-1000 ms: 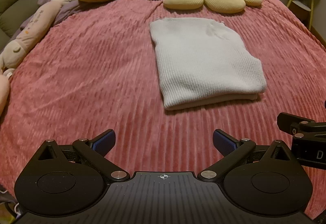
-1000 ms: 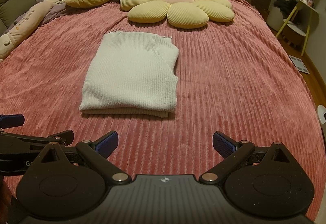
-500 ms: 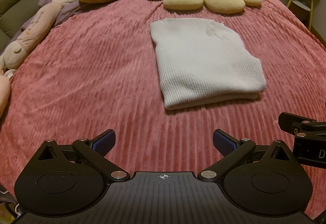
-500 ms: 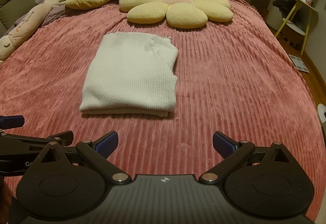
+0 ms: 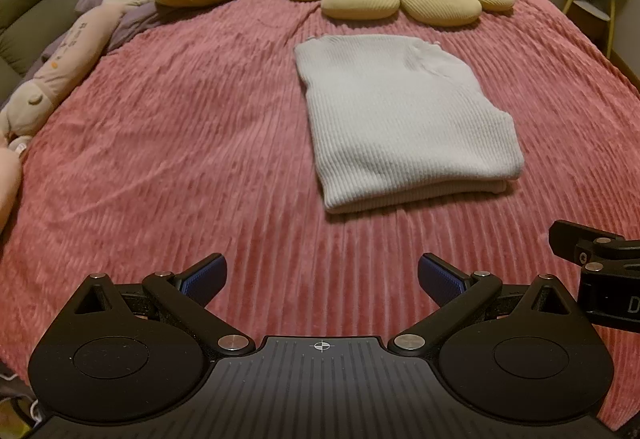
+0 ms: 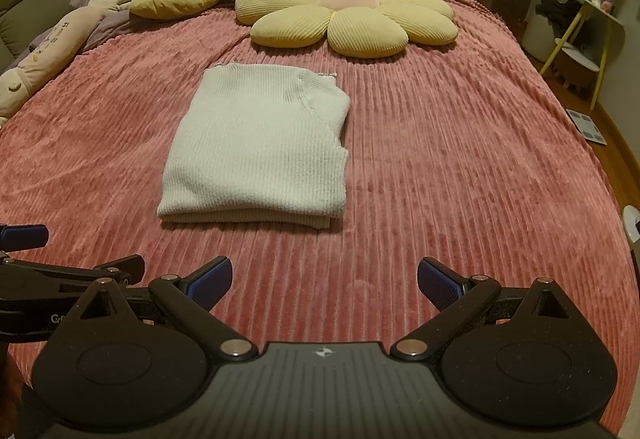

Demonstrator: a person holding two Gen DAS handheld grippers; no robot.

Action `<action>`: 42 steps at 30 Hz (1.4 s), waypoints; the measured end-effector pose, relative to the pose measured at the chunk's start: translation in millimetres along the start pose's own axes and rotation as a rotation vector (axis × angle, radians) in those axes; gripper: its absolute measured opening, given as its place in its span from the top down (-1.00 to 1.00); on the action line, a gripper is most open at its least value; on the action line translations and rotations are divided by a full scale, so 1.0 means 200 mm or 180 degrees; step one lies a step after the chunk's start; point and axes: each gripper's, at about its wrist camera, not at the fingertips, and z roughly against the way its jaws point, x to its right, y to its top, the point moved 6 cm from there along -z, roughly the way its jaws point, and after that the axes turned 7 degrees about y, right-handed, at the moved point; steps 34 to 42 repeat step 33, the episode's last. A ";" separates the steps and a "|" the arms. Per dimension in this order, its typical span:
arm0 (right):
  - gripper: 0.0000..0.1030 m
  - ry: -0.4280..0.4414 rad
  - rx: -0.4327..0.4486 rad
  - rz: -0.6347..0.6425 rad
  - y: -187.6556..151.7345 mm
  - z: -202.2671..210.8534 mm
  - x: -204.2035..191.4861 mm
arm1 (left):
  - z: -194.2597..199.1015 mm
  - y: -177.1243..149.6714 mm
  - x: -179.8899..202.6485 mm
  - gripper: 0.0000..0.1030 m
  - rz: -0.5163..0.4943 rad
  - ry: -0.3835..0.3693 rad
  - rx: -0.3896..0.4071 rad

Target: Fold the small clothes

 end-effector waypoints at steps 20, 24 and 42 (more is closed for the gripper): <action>-0.92 -0.0008 0.0013 0.0014 0.00 0.01 0.00 | 0.01 -0.01 0.01 -1.00 -0.0038 -0.0012 0.0032; -0.92 -0.0010 0.0014 0.0015 0.00 0.01 0.00 | 0.02 -0.01 0.01 -1.00 -0.0057 -0.0040 0.0035; -0.92 -0.0022 0.0030 -0.0021 -0.01 0.02 0.02 | 0.02 -0.01 0.02 -1.00 -0.0071 -0.0063 -0.0023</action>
